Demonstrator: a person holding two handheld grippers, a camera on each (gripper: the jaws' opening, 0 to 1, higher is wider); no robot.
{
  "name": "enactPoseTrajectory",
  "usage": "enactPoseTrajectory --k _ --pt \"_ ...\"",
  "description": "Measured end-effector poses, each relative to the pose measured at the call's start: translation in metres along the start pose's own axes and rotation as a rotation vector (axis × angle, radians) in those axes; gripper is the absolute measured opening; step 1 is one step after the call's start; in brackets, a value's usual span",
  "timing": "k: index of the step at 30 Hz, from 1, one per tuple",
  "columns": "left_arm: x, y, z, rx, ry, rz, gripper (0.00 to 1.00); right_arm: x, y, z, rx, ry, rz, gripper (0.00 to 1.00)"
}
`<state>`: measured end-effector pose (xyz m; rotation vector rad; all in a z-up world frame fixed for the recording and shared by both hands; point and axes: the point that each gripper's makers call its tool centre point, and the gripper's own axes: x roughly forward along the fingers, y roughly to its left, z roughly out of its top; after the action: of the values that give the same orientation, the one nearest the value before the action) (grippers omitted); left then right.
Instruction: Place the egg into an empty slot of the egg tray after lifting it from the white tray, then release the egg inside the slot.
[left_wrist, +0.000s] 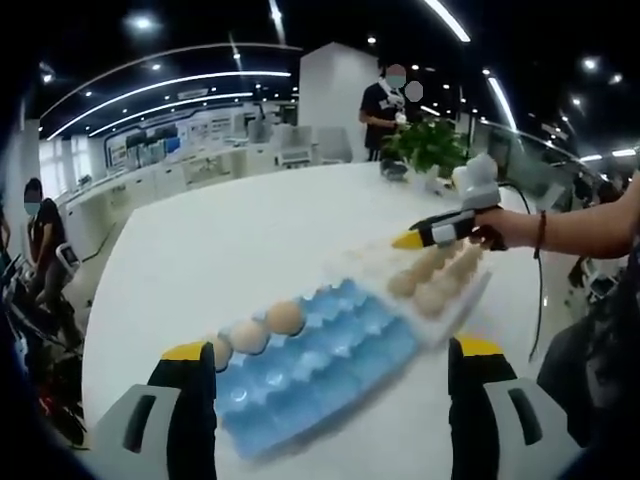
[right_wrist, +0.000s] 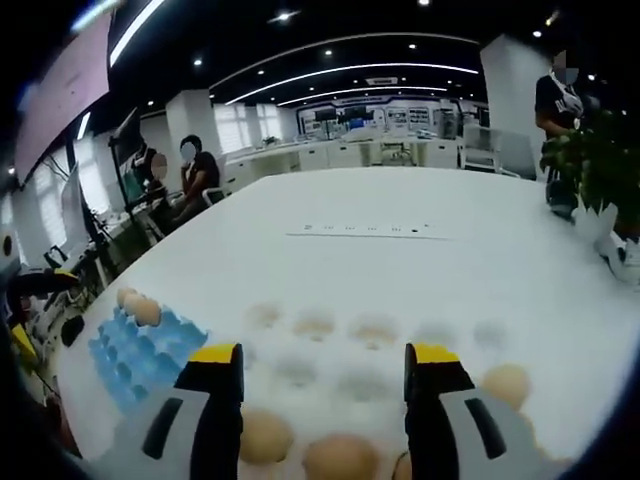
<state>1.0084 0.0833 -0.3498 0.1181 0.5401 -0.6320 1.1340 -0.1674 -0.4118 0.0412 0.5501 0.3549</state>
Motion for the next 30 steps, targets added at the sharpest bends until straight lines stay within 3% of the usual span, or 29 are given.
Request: enactPoseTrajectory --k 19,30 --pt "-0.001 0.0 0.001 -0.005 0.0 0.002 0.98 -0.012 -0.032 -0.001 0.008 -0.016 -0.058 0.64" --pt "-0.001 0.0 -0.002 -0.003 0.008 0.003 0.98 -0.02 -0.05 -0.011 0.045 -0.002 -0.097 0.59"
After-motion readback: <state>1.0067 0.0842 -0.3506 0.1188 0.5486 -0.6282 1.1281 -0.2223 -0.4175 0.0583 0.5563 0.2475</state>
